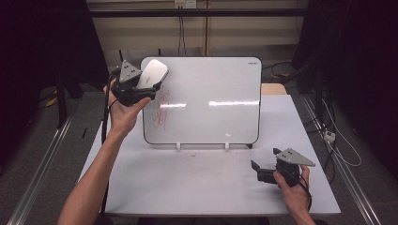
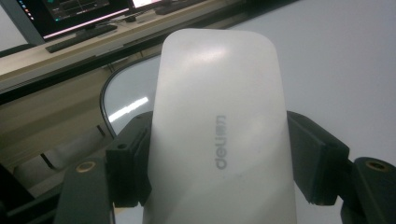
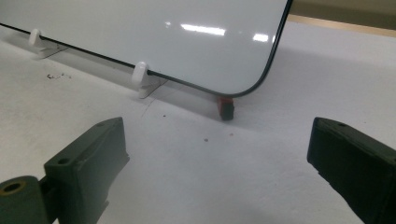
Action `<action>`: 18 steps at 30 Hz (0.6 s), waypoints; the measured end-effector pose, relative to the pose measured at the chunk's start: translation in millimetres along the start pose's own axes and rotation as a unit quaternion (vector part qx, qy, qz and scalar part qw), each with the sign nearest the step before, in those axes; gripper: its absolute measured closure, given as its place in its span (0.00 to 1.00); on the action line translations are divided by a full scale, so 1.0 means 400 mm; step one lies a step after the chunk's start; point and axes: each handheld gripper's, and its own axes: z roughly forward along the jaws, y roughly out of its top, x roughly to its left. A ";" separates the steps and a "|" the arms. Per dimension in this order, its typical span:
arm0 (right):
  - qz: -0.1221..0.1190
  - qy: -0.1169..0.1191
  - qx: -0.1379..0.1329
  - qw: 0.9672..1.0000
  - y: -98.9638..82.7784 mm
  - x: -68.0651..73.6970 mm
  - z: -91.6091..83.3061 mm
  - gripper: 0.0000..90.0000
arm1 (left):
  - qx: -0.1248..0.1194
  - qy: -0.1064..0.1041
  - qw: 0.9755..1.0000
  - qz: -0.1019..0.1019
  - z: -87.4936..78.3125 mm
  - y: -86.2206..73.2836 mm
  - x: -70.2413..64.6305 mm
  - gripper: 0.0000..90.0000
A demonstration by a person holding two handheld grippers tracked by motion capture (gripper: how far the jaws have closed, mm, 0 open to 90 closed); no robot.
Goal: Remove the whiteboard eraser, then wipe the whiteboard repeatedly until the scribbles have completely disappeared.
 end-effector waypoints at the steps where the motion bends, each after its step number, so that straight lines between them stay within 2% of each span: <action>1: 0.001 0.000 -0.002 1.000 0.001 -0.001 -0.001 0.05 | 0.001 -0.001 1.000 0.000 -0.002 -0.001 -0.001 0.34; 8: 0.004 -0.004 -0.004 1.000 0.005 -0.006 0.002 0.05 | 0.000 0.001 1.000 0.004 -0.011 -0.006 -0.009 0.34; 12: 0.004 -0.003 -0.001 1.000 0.005 -0.002 0.007 0.05 | 0.005 -0.002 1.000 0.000 -0.015 -0.016 -0.008 0.34; 18: 0.002 -0.001 0.000 1.000 0.006 -0.001 0.011 0.05 | 0.011 0.007 1.000 0.002 -0.019 -0.038 -0.008 0.34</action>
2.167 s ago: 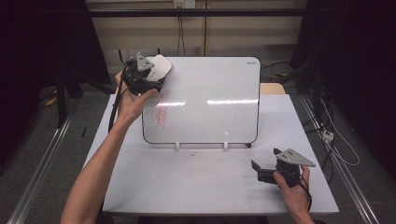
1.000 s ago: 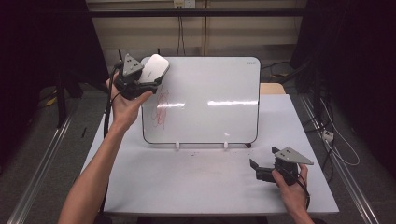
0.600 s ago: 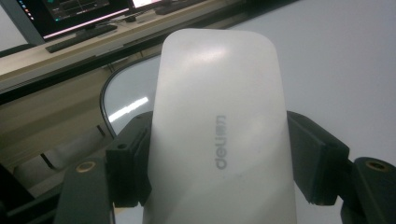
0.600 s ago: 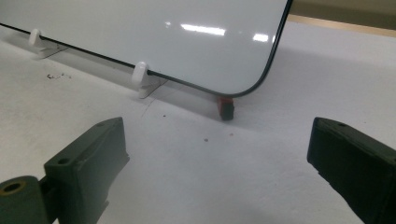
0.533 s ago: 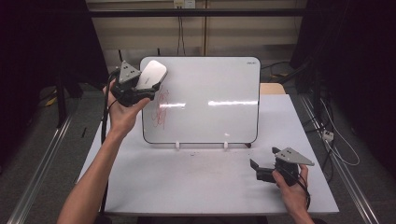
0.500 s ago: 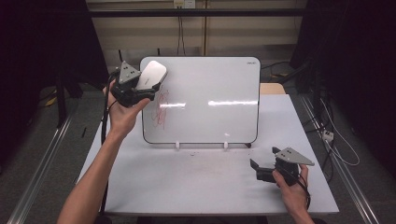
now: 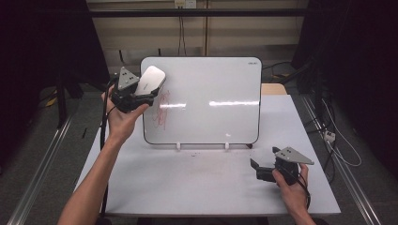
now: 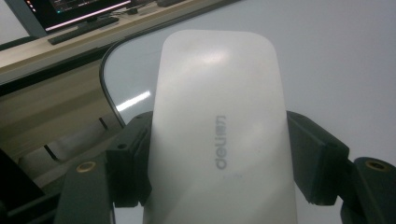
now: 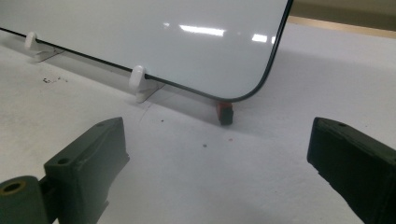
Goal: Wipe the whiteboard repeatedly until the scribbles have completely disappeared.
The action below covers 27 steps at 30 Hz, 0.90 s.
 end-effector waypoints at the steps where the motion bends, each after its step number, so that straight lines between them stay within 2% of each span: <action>1: -0.001 0.001 0.000 1.000 0.000 0.000 0.000 0.05 | 0.000 0.005 1.000 0.005 0.002 -0.003 -0.003 0.34; 3: -0.002 0.001 0.000 1.000 0.000 0.000 0.001 0.05 | 0.006 0.003 1.000 0.009 0.004 -0.006 -0.005 0.34; 6: -0.002 0.002 0.001 1.000 -0.001 0.002 0.001 0.05 | 0.007 0.010 1.000 0.019 0.009 -0.009 -0.013 0.34; 13: -0.001 0.002 0.000 1.000 -0.002 0.001 -0.002 0.05 | 0.007 0.010 0.999 0.036 0.038 -0.011 -0.033 0.34; 15: -0.003 0.002 -0.001 1.000 -0.003 0.002 -0.004 0.05 | 0.011 0.010 0.999 0.045 0.047 -0.011 -0.038 0.34; 21: -0.005 0.006 -0.001 1.000 -0.004 0.004 -0.008 0.05 | 0.017 0.027 0.997 0.073 0.065 -0.011 -0.051 0.34; 27: -0.002 0.005 -0.001 1.000 -0.005 0.000 -0.009 0.05 | 0.021 0.030 0.995 0.094 0.078 -0.017 -0.061 0.34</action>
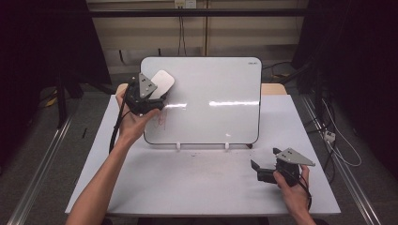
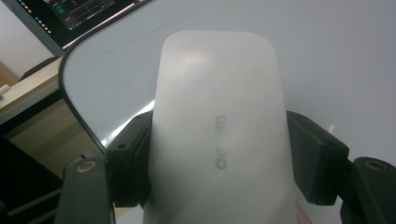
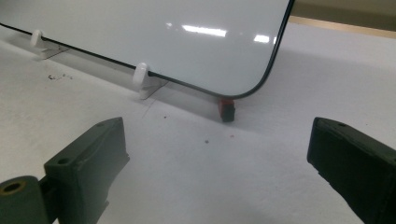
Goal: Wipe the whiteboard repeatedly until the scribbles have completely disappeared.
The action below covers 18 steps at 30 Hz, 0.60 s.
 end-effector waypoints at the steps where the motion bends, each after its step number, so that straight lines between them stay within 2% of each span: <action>1: 0.000 0.000 0.000 1.000 0.000 0.000 0.000 0.05 | -0.004 0.003 1.000 -0.003 0.006 -0.002 -0.003 0.34; 7: 0.000 0.001 -0.002 1.000 0.001 0.002 -0.001 0.05 | 0.002 0.016 1.000 0.016 0.025 -0.010 -0.013 0.34; 9: -0.001 0.002 -0.002 1.000 0.001 0.002 -0.001 0.05 | 0.009 0.022 0.999 0.035 0.024 -0.008 -0.013 0.34; 11: -0.001 0.003 0.000 1.000 0.001 0.003 0.000 0.05 | 0.005 0.024 0.999 0.031 0.026 -0.009 -0.016 0.34; 12: -0.001 0.003 0.000 1.000 0.001 0.003 0.000 0.05 | 0.010 0.025 0.999 0.040 0.025 -0.008 -0.017 0.34; 15: -0.001 0.003 0.000 1.000 0.001 0.004 0.000 0.05 | 0.004 0.026 0.999 0.029 0.028 -0.009 -0.019 0.34; 18: 0.000 0.003 -0.001 1.000 0.001 0.004 0.000 0.05 | 0.005 0.030 0.999 0.035 0.030 -0.010 -0.022 0.34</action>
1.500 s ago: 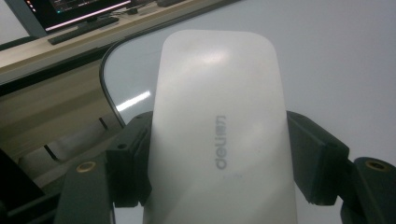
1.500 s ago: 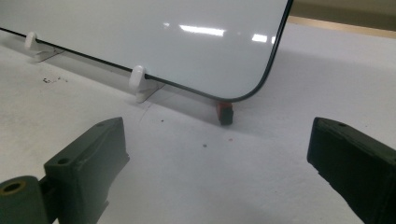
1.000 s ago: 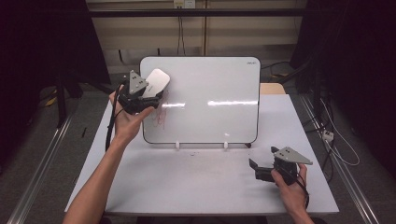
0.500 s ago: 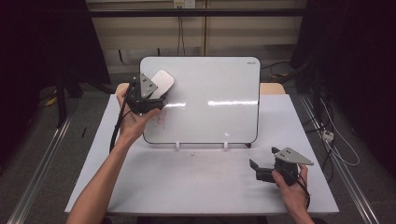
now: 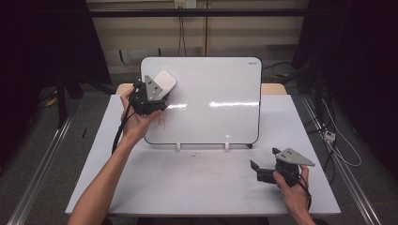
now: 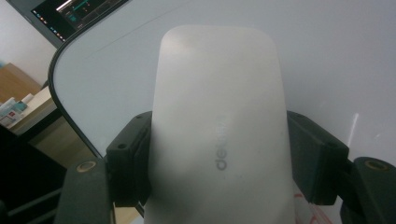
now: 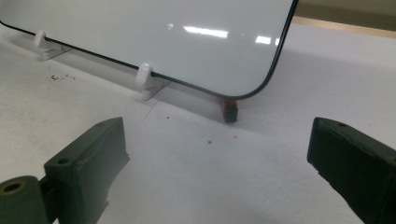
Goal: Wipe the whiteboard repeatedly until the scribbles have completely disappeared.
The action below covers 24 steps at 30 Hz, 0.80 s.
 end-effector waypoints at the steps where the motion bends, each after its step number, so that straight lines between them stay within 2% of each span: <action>1: -0.001 0.000 -0.001 1.000 0.000 0.000 0.000 0.05 | 0.001 -0.001 1.000 -0.002 0.000 0.000 0.000 0.34; 2: -0.001 0.000 -0.001 1.000 0.000 -0.001 -0.001 0.05 | 0.005 0.000 1.000 0.007 0.000 0.000 0.002 0.34; 4: -0.001 0.000 -0.001 1.000 0.000 -0.002 -0.001 0.05 | 0.003 -0.005 1.000 0.000 0.003 -0.001 0.000 0.34; 6: -0.001 0.000 -0.001 1.000 -0.001 -0.003 -0.001 0.05 | 0.003 0.000 1.000 0.005 0.003 -0.002 0.001 0.34; 8: -0.003 -0.002 -0.001 1.000 0.000 -0.002 -0.001 0.05 | 0.007 -0.005 1.000 0.004 0.005 -0.003 0.002 0.34; 9: -0.002 -0.001 -0.001 1.000 0.000 -0.001 -0.001 0.05 | 0.012 -0.003 1.000 0.012 0.006 -0.004 0.004 0.34; 10: -0.002 0.000 0.000 1.000 0.000 -0.001 0.000 0.05 | 0.005 -0.001 1.000 0.001 0.011 -0.007 -0.001 0.34; 11: -0.003 0.000 0.001 1.000 0.000 0.000 0.000 0.05 | 0.016 -0.006 1.000 0.002 0.012 -0.008 0.001 0.35; 12: -0.003 0.000 0.001 1.000 0.000 0.001 0.001 0.05 | 0.010 -0.004 1.000 0.002 0.013 -0.010 0.003 0.34; 24: -0.005 0.003 0.002 1.000 -0.001 0.003 0.003 0.05 | 0.018 -0.005 1.000 0.009 0.013 -0.008 0.004 0.35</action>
